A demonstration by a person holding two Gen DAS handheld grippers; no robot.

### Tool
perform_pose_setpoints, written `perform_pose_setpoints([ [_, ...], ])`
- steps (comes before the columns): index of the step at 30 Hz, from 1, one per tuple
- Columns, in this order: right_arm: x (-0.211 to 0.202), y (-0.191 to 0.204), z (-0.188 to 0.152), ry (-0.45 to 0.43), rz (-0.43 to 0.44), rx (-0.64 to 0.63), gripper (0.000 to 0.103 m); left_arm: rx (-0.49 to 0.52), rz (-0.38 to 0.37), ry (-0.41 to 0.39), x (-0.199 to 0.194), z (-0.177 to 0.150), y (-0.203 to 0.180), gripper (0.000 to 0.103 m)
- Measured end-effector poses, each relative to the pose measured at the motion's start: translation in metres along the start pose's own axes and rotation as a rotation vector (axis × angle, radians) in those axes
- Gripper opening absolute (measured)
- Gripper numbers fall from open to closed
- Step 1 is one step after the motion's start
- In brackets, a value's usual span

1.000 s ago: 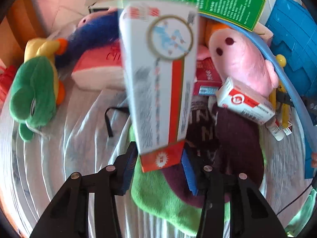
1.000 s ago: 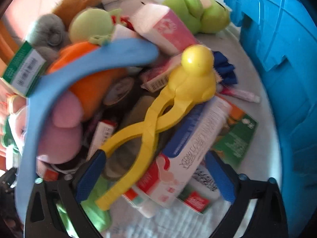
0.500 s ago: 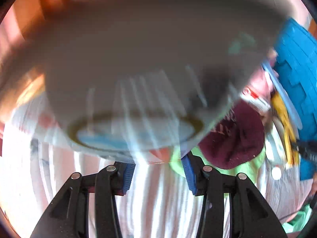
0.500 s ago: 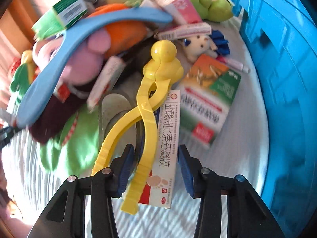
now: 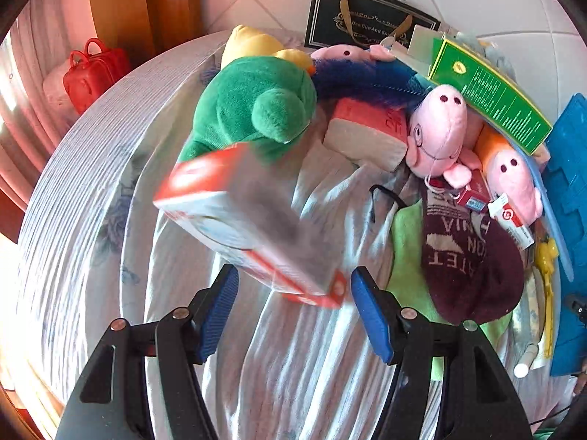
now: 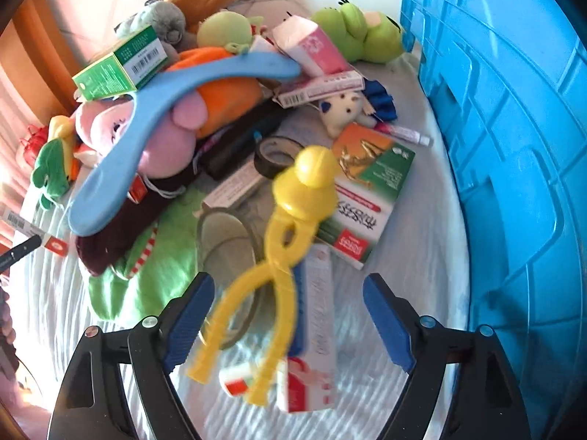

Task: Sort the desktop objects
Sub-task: 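Grasp a white-and-red medicine box with the left tool while the right tool grasps the yellow duck clip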

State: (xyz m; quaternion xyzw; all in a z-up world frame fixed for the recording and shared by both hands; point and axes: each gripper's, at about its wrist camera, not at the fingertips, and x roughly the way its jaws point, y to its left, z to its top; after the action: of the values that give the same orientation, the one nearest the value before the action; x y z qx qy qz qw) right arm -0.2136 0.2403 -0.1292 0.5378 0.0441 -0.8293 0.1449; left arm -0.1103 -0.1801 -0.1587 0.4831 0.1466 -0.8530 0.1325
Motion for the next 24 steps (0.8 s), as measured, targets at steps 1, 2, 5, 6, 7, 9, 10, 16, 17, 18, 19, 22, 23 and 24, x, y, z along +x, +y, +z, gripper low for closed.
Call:
perform_pose_setpoints([
  [1, -0.001, -0.002, -0.002, -0.002, 0.007, 0.001, 0.084, 0.006, -0.005, -0.010, 0.001, 0.000, -0.001, 0.063],
  [2, -0.002, -0.002, -0.003, -0.006, 0.010, 0.003, 0.084, 0.014, -0.005, -0.016, 0.003, 0.001, -0.003, 0.063],
  [5, 0.000, -0.005, -0.009, -0.009, 0.005, 0.014, 0.084, 0.036, 0.009, -0.002, 0.021, 0.006, -0.012, 0.063],
  [6, 0.002, -0.006, -0.008, -0.005, 0.002, 0.021, 0.084, 0.031, 0.022, 0.010, 0.026, 0.008, -0.014, 0.063],
  [7, 0.005, -0.008, -0.007, 0.000, -0.002, 0.026, 0.084, 0.029, 0.039, 0.005, 0.028, 0.009, -0.014, 0.063],
  [9, 0.011, -0.013, -0.006, 0.015, -0.022, 0.042, 0.084, 0.016, 0.057, 0.005, 0.030, 0.013, -0.011, 0.063],
  [10, 0.013, -0.016, -0.006, 0.021, -0.026, 0.046, 0.084, 0.004, 0.064, 0.005, 0.030, 0.015, -0.008, 0.063],
  [16, 0.026, -0.027, -0.002, 0.045, -0.030, 0.072, 0.084, -0.109, 0.124, 0.062, 0.035, 0.019, 0.030, 0.063],
  [17, 0.028, -0.028, -0.001, 0.048, -0.024, 0.074, 0.084, -0.142, 0.113, 0.069, 0.035, 0.020, 0.036, 0.063],
  [18, 0.031, -0.028, 0.000, 0.052, -0.021, 0.075, 0.084, -0.178, 0.100, 0.077, 0.034, 0.020, 0.044, 0.063],
  [19, 0.033, -0.028, 0.001, 0.058, -0.021, 0.075, 0.084, -0.199, 0.099, 0.077, 0.033, 0.021, 0.048, 0.063],
  [22, 0.039, -0.028, 0.004, 0.068, -0.023, 0.069, 0.084, -0.237, 0.111, 0.068, 0.033, 0.024, 0.057, 0.063],
  [23, 0.041, -0.028, 0.005, 0.070, -0.021, 0.068, 0.084, -0.243, 0.112, 0.076, 0.036, 0.024, 0.058, 0.063],
  [24, 0.043, -0.028, 0.006, 0.073, -0.021, 0.066, 0.084, -0.254, 0.102, 0.087, 0.041, 0.026, 0.057, 0.063],
])
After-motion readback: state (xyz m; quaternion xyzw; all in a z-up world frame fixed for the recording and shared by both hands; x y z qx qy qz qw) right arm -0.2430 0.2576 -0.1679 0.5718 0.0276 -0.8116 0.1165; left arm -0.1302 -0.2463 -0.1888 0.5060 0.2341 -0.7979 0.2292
